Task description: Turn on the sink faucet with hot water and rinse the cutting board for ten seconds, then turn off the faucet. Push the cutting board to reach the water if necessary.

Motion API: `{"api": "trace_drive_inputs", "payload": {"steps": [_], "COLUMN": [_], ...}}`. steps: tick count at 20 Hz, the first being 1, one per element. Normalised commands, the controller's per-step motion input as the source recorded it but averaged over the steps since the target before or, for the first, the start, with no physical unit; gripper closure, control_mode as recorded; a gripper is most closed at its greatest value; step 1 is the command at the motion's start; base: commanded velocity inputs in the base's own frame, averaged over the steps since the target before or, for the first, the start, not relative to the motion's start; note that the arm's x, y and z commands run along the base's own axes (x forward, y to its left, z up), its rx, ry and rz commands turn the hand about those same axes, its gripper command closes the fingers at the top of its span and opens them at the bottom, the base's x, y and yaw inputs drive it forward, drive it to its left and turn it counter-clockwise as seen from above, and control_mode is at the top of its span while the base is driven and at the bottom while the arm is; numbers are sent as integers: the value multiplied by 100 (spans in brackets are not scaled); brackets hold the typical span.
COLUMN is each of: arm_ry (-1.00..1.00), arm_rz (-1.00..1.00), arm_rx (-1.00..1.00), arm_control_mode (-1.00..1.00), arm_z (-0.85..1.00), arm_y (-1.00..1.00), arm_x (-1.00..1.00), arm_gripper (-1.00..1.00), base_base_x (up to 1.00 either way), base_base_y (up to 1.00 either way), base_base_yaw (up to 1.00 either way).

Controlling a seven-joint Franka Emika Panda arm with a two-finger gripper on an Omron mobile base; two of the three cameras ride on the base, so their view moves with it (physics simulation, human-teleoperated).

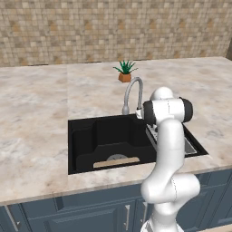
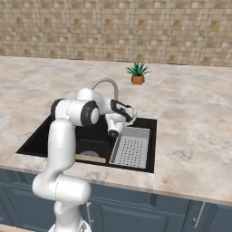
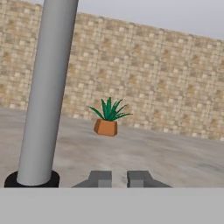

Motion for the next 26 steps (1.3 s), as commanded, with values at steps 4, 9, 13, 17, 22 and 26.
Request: {"api": "trace_drive_inputs", "payload": {"steps": [4, 9, 13, 17, 22, 26], "arm_ry": [0, 0, 1, 5, 0, 1], "arm_rz": [-2, -3, -4, -3, -3, -3], "arm_rx": [0, 0, 0, 0, 0, 0], "arm_control_mode": [-100, -100, -100, -100, -100, -100], "arm_z": [-6, -15, -31, -36, -24, -29], "arm_y": [0, 0, 1, 3, 0, 0], "arm_x": [-1, -6, -9, -19, -8, -3], "arm_gripper": [100, 100, 100, 100, 100, 100], "base_base_x": [0, 0, 0, 0, 0, 0], "base_base_y": [0, 0, 0, 0, 0, 0], "base_base_yaw": [0, 0, 0, 0, 0, 0]}}
